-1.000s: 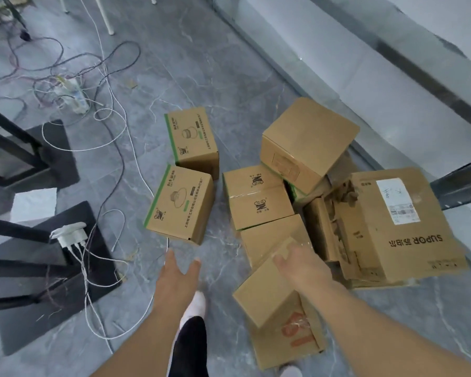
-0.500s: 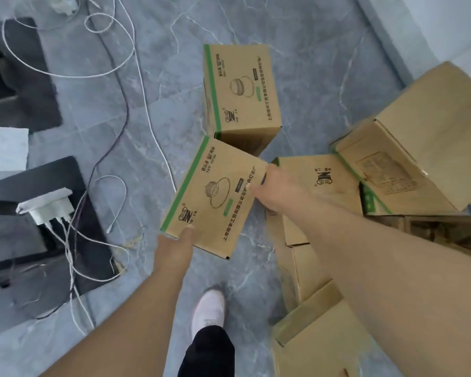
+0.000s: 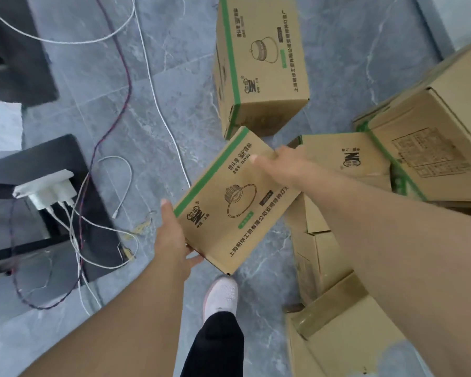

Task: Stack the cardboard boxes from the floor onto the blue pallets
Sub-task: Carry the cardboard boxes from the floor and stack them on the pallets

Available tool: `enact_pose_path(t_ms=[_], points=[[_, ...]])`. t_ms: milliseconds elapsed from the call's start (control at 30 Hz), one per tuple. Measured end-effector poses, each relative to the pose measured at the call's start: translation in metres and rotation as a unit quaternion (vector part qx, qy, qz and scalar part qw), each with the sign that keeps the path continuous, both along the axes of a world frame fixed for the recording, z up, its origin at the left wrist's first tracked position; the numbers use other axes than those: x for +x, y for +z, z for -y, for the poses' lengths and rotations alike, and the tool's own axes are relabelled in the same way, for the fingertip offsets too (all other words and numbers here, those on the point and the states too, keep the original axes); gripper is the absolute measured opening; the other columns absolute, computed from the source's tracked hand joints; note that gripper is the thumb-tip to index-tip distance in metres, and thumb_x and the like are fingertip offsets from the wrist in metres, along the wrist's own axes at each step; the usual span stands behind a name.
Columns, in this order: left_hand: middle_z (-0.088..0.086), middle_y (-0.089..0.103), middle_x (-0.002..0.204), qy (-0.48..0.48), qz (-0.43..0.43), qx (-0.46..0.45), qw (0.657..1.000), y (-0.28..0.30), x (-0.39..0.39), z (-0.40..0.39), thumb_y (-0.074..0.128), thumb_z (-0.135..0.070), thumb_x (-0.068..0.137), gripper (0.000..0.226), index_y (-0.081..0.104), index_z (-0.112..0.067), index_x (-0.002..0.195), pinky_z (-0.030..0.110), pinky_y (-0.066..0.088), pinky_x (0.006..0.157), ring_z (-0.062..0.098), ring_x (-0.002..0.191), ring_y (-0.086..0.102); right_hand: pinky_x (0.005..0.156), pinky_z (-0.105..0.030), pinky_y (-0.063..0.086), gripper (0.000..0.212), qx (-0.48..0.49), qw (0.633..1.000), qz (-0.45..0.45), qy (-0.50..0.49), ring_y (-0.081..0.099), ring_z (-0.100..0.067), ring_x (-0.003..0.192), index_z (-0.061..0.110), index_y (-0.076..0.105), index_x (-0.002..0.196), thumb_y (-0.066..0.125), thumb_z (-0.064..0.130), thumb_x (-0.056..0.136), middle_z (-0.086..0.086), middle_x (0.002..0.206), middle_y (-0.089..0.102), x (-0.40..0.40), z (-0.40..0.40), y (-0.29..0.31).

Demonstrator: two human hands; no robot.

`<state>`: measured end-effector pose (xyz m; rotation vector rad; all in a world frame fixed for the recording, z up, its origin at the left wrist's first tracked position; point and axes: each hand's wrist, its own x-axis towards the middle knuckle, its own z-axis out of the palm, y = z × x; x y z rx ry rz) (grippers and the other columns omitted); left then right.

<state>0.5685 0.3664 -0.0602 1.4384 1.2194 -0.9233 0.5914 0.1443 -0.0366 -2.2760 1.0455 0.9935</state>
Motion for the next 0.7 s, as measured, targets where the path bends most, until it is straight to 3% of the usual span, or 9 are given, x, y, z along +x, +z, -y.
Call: enact_pose_path(t_ms=[100, 200, 300, 400, 500, 600, 700], points=[[0.008, 0.060, 0.111, -0.034, 0.023, 0.046, 0.998, 0.024, -0.005, 0.003, 0.038, -0.069, 0.081, 0.064, 0.050, -0.021, 0.121, 0.042, 0.051, 0.056, 0.029, 0.093, 0.060, 0.093, -0.046, 0.045, 0.087, 0.061, 0.990, 0.034, -0.125, 0.049, -0.033, 0.116, 0.011, 0.040, 0.137, 0.042, 0.074, 0.076, -0.013, 0.131, 0.047, -0.033, 0.001, 0.026], [0.008, 0.058, 0.119, -0.075, 0.067, 0.061, 0.993, 0.056, -0.010, 0.010, 0.048, -0.049, 0.083, 0.052, 0.046, -0.020, 0.125, 0.037, 0.048, 0.054, 0.030, 0.098, 0.059, 0.085, -0.040, 0.045, 0.087, 0.078, 0.977, 0.073, -0.182, 0.052, -0.032, 0.114, 0.012, 0.039, 0.137, 0.042, 0.075, 0.077, -0.011, 0.131, 0.051, -0.068, 0.001, 0.062], [0.005, 0.063, 0.109, -0.098, 0.107, 0.031, 0.989, 0.099, -0.022, 0.019, 0.052, -0.044, 0.081, 0.045, 0.053, -0.019, 0.119, 0.033, 0.047, 0.058, 0.023, 0.084, 0.059, 0.082, -0.040, 0.038, 0.087, 0.077, 0.972, 0.099, -0.200, 0.046, -0.031, 0.123, 0.017, 0.034, 0.141, 0.034, 0.078, 0.079, -0.009, 0.139, 0.045, -0.112, 0.001, 0.106], [0.002, 0.064, 0.099, -0.136, 0.155, 0.011, 0.978, 0.149, -0.047, 0.022, 0.056, -0.042, 0.078, 0.043, 0.057, -0.018, 0.113, 0.033, 0.047, 0.063, 0.018, 0.072, 0.055, 0.102, -0.046, 0.033, 0.091, 0.092, 0.956, 0.128, -0.249, 0.034, -0.030, 0.135, 0.018, 0.026, 0.147, 0.027, 0.080, 0.079, -0.007, 0.150, 0.034, -0.163, 0.000, 0.157], [0.004, 0.063, 0.102, -0.168, 0.204, 0.009, 0.964, 0.206, -0.085, 0.020, 0.056, -0.042, 0.076, 0.041, 0.058, -0.019, 0.110, 0.034, 0.047, 0.064, 0.019, 0.074, 0.055, 0.109, -0.048, 0.026, 0.091, 0.104, 0.931, 0.177, -0.302, 0.029, -0.029, 0.139, 0.016, 0.024, 0.147, 0.026, 0.078, 0.081, -0.007, 0.153, 0.029, -0.220, -0.006, 0.209], [0.003, 0.061, 0.098, -0.205, 0.255, -0.024, 0.945, 0.263, -0.135, 0.010, 0.055, -0.037, 0.079, 0.030, 0.055, -0.022, 0.104, 0.034, 0.046, 0.064, 0.018, 0.074, 0.054, 0.107, -0.044, 0.030, 0.085, 0.100, 0.903, 0.231, -0.347, 0.034, -0.029, 0.135, 0.016, 0.028, 0.146, 0.031, 0.073, 0.083, -0.007, 0.149, 0.034, -0.282, -0.021, 0.256], [0.002, 0.059, 0.090, -0.260, 0.284, -0.064, 0.921, 0.312, -0.191, -0.002, 0.056, -0.033, 0.081, 0.030, 0.054, -0.020, 0.107, 0.034, 0.047, 0.067, 0.016, 0.073, 0.054, 0.090, -0.038, 0.039, 0.074, 0.075, 0.884, 0.264, -0.379, 0.050, -0.029, 0.116, 0.011, 0.043, 0.134, 0.036, 0.066, 0.085, -0.009, 0.128, 0.052, -0.355, -0.038, 0.300]])
